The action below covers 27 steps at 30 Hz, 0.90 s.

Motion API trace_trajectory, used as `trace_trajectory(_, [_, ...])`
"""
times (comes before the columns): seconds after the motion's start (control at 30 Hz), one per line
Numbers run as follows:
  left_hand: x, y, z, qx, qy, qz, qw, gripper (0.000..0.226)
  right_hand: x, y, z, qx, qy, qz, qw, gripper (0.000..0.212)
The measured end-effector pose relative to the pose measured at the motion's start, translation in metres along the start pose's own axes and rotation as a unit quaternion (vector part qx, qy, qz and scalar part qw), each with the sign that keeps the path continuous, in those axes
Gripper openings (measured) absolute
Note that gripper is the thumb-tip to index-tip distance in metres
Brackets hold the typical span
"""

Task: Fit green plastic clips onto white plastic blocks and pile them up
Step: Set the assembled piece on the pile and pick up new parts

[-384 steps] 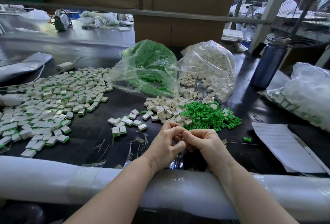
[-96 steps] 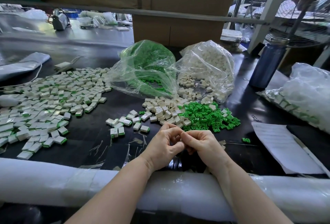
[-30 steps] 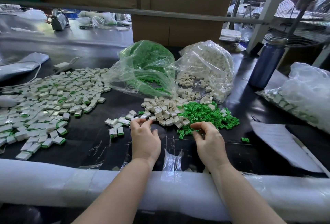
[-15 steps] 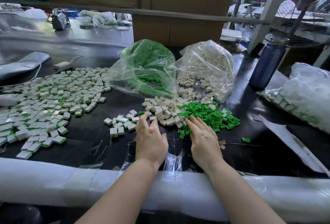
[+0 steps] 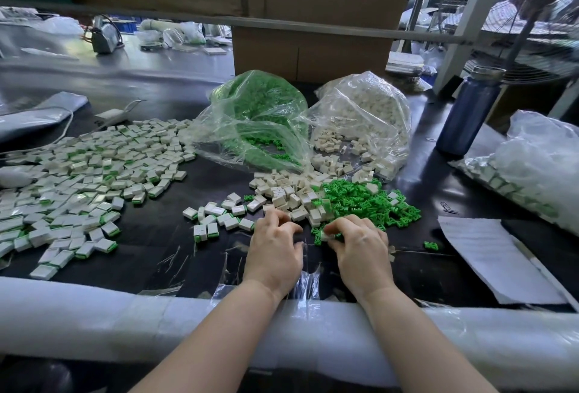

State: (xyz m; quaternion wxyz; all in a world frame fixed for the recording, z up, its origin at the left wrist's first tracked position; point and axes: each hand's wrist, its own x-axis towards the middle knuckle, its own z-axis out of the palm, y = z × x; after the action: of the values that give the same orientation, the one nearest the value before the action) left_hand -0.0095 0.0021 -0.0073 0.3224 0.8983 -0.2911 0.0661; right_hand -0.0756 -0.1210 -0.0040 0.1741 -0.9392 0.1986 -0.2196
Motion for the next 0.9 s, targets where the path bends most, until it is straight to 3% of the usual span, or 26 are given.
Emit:
trace_trajectory(0.2, [-0.001,0.0021,-0.0015,-0.013,-0.021,0.02,0.999,0.026,-0.0008,-0.0008,-0.0022,0.01,0.003,0.001,1.0,0.012])
trace_trajectory(0.33, [-0.0014,0.005,-0.0042,-0.053,-0.021,0.044,0.997,0.032,-0.0039,-0.0068,-0.0074,0.096,-0.011,-0.037,0.995,0.01])
trace_trajectory(0.5, [0.0,0.0075,-0.0077,-0.098,-0.029,0.019,0.995,0.018,-0.0049,-0.0086,-0.0094,0.186,-0.046,-0.024,0.981,0.008])
trace_trajectory(0.63, [0.0005,0.0064,-0.0091,-0.146,-0.002,-0.014,0.989,0.013,-0.0026,-0.0044,-0.0057,0.116,-0.009,-0.036,0.993,0.019])
trace_trajectory(0.73, [0.0011,0.0048,-0.0086,-0.186,-0.008,-0.039,0.982,0.013,-0.0017,-0.0045,-0.0025,0.033,-0.036,-0.055,0.997,0.03])
trace_trajectory(0.9, [0.0016,0.0014,-0.0071,-0.221,-0.021,-0.062,0.973,0.01,-0.0021,-0.0051,-0.0011,-0.019,-0.049,-0.059,0.997,0.023])
